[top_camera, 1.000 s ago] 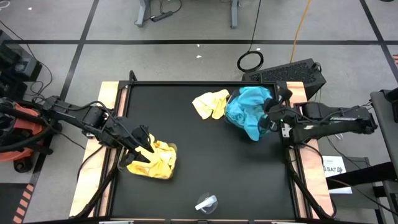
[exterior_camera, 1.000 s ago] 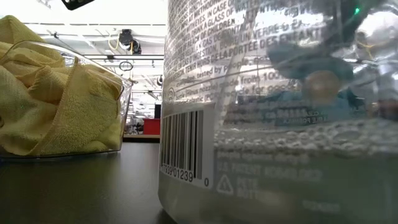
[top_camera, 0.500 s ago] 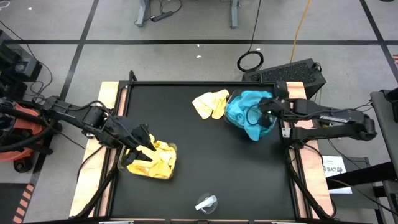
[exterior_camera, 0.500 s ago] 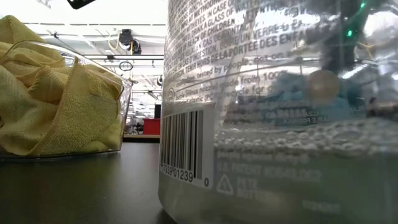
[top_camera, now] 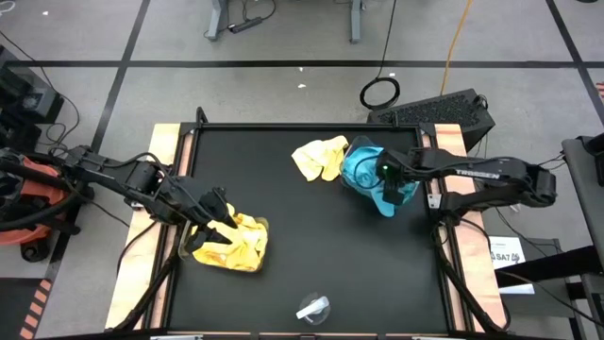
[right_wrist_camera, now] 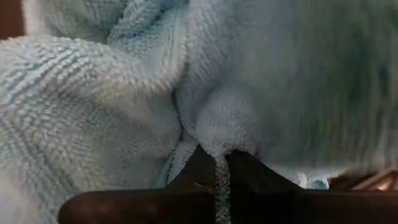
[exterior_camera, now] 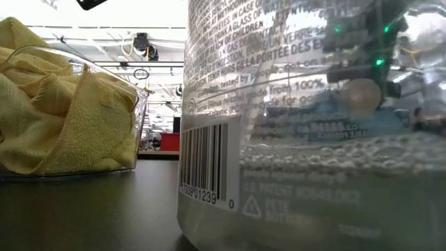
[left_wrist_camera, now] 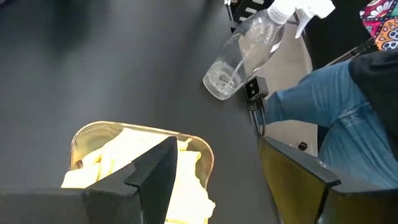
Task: Sort microfiber towel by color & place in baskets
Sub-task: Put the blue microfiber towel into the top transparent bin
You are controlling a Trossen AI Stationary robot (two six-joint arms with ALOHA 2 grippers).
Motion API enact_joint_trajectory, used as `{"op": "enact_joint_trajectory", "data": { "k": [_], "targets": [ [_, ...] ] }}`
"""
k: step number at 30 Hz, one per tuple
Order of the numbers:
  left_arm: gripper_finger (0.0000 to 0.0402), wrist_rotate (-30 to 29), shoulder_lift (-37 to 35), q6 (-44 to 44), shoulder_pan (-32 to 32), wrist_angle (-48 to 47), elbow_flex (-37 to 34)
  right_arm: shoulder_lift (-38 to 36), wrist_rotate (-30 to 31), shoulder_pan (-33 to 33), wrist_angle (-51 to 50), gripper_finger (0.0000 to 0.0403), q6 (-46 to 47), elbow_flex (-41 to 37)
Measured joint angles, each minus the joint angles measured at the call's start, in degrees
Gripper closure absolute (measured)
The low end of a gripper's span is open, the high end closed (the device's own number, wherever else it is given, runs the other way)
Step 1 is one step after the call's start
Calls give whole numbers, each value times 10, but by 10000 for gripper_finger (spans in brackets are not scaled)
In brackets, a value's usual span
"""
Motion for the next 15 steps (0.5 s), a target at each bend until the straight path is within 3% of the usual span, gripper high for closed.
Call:
{"op": "enact_joint_trajectory", "data": {
  "k": [15],
  "targets": [
    [168,-3,0,0,0,6,0,139,-62,-16,-3,398,-28,4]
  ]
}}
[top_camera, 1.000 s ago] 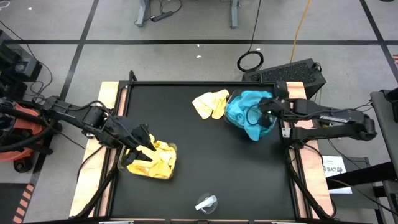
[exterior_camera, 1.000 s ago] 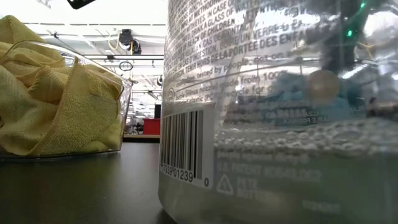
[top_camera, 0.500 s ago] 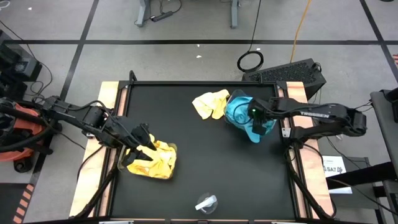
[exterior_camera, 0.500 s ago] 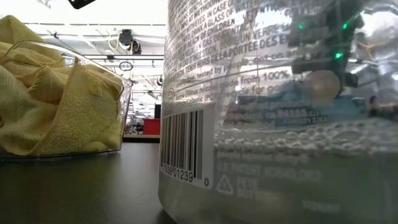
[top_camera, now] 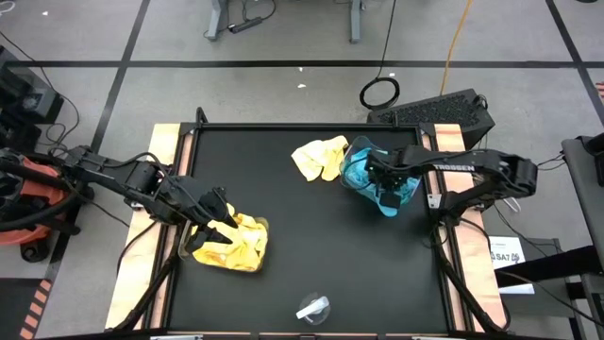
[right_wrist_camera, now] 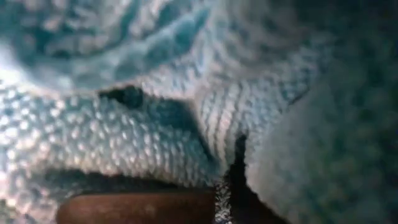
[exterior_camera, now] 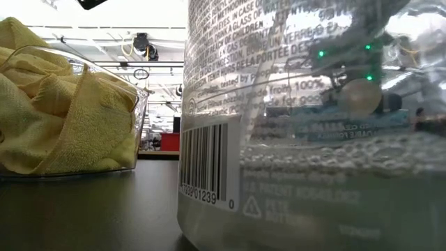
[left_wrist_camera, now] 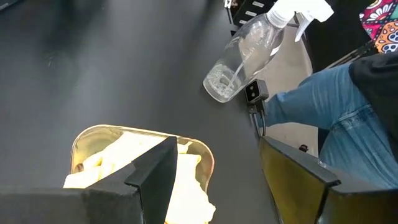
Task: Sort microfiber towel by color & place in baskets
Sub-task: Put the blue microfiber towel into the top transparent bin
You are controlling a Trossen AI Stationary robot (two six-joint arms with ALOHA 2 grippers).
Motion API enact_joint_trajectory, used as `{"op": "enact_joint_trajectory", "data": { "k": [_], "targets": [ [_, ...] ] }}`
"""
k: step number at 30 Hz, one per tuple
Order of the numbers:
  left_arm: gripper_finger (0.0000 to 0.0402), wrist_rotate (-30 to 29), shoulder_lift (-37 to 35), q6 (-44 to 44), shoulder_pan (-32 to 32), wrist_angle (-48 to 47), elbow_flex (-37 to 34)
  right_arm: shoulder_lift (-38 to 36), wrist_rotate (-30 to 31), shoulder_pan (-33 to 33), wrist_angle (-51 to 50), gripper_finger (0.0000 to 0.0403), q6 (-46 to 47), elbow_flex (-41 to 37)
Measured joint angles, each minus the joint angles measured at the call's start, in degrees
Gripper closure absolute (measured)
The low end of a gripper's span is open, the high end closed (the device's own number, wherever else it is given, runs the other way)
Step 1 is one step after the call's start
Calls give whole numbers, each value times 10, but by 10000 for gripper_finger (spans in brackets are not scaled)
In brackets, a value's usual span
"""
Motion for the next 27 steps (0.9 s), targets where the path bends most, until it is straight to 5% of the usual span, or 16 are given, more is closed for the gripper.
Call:
{"op": "enact_joint_trajectory", "data": {
  "k": [8,15,27],
  "targets": [
    [168,-7,0,1,0,1,0,7,-5,0,-3,379,0,4],
    [168,-8,0,1,0,1,0,10,-11,1,-24,316,14,35],
    [168,-10,0,15,0,1,0,10,-18,1,-155,223,21,188]
  ]
}}
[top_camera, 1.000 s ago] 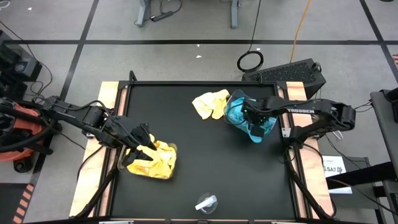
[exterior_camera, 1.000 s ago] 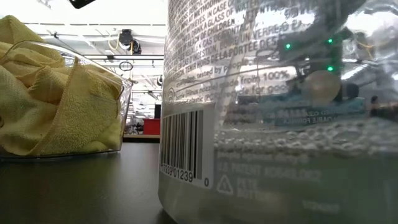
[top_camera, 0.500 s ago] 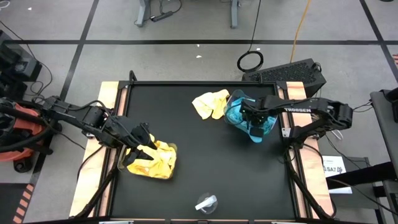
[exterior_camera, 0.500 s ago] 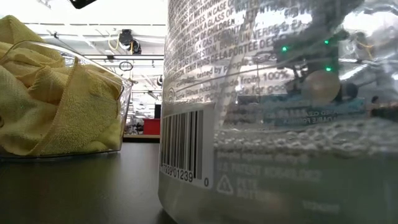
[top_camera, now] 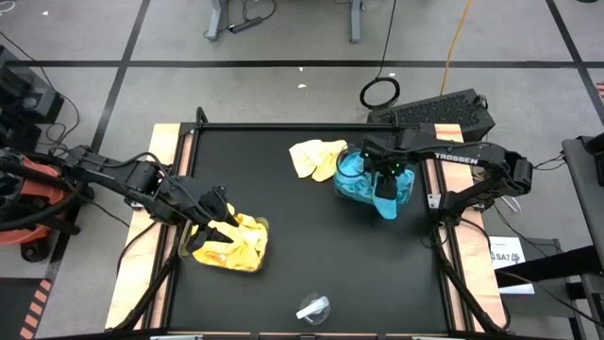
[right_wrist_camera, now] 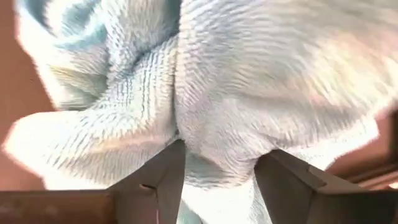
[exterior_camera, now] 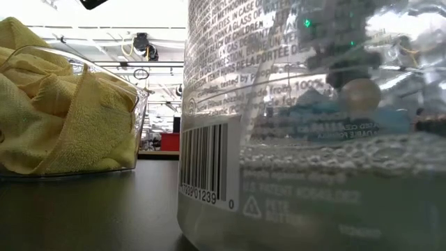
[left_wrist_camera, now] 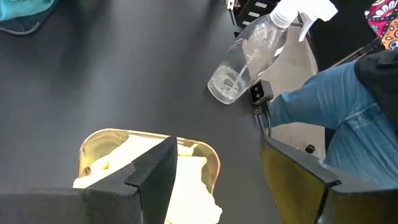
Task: Sort microfiber towel by color & place in baskets
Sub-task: Put the blue microfiber towel into the top transparent bin, then put the yellow microfiber towel into the bottom transparent bin
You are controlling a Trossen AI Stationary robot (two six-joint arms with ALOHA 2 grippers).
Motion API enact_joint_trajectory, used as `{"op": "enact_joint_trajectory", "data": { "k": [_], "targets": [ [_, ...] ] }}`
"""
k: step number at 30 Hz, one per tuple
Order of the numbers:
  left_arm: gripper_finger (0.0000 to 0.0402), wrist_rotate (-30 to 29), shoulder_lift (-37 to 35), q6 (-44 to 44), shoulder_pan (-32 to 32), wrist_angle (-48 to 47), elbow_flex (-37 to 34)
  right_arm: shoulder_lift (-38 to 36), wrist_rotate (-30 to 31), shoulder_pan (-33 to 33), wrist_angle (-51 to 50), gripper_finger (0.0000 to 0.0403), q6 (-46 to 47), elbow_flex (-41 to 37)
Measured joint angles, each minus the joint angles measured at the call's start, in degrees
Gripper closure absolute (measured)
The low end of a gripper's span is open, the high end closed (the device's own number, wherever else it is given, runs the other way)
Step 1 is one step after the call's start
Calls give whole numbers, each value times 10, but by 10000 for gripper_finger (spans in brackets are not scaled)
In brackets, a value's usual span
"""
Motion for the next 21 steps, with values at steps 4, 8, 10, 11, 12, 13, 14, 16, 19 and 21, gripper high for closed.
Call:
{"op": "enact_joint_trajectory", "data": {
  "k": [4,8,10,11,12,13,14,16,19,21],
  "targets": [
    [168,-1,0,0,0,0,0,0,2,0,-55,211,4,56],
    [168,-1,0,1,0,0,0,-1,4,0,-105,207,6,105],
    [168,-2,0,2,0,0,0,-1,5,0,-128,206,10,129],
    [168,-4,0,7,0,0,0,-1,5,0,-139,206,10,141],
    [168,-6,0,11,0,0,0,-1,5,0,-149,206,10,153],
    [168,-10,0,13,0,0,0,-1,5,0,-158,206,11,165],
    [168,-15,0,17,0,0,0,-1,5,0,-166,206,14,178],
    [168,-30,0,30,0,0,0,-2,5,0,-174,206,23,203],
    [168,-69,0,55,1,1,0,-2,-10,1,-173,206,34,240],
    [168,-96,0,71,9,4,0,-2,-27,2,-166,206,42,263]
  ]
}}
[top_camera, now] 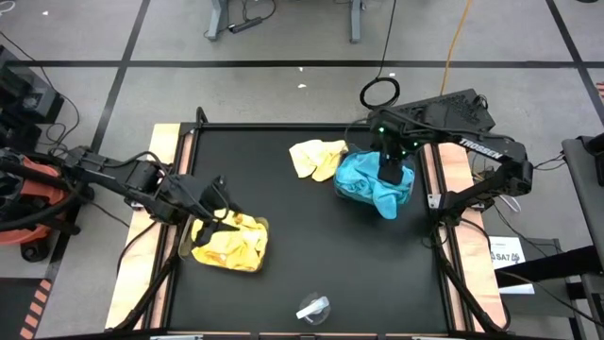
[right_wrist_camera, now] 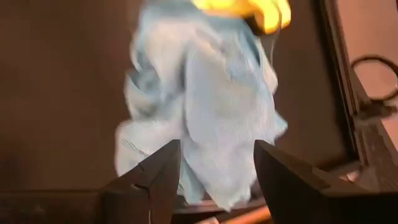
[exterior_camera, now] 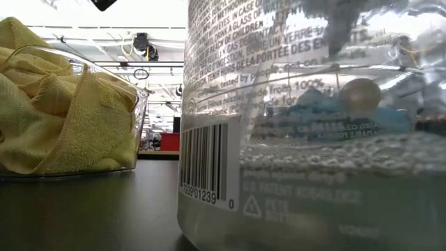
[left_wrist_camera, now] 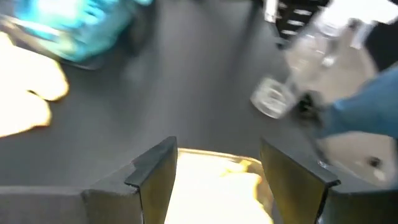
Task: Sort microfiber towel by color & place in baskets
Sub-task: Put the yellow microfiber towel into the bottom transparent bin
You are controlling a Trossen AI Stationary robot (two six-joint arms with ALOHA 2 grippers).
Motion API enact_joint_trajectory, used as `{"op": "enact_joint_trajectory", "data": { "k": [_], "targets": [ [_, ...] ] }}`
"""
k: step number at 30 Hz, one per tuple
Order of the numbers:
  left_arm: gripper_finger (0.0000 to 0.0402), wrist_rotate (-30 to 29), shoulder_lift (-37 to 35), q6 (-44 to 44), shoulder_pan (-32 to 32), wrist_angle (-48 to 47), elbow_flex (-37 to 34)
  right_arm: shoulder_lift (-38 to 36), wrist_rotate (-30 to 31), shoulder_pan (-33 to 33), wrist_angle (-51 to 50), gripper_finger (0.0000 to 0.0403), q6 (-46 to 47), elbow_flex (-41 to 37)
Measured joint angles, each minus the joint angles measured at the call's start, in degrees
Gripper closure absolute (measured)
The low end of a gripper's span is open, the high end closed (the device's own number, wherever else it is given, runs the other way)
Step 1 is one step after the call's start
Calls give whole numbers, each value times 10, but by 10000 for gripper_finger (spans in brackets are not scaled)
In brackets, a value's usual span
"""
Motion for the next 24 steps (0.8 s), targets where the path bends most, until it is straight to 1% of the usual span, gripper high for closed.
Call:
{"op": "enact_joint_trajectory", "data": {
  "k": [3,8,10,13,15,18,24],
  "targets": [
    [168,-27,0,29,23,15,0,0,-28,7,17,206,15,31],
    [168,-31,12,97,90,54,0,0,-91,32,54,206,33,70],
    [168,-17,27,121,120,65,0,-1,-124,47,73,206,39,77],
    [168,22,62,149,163,83,0,-1,-165,75,103,206,49,79],
    [168,37,92,154,188,97,0,-1,-174,96,110,206,58,79],
    [168,40,133,155,222,122,0,-1,-174,125,116,206,68,79],
    [168,84,212,165,274,199,0,-1,-174,182,135,206,104,79]
  ]
}}
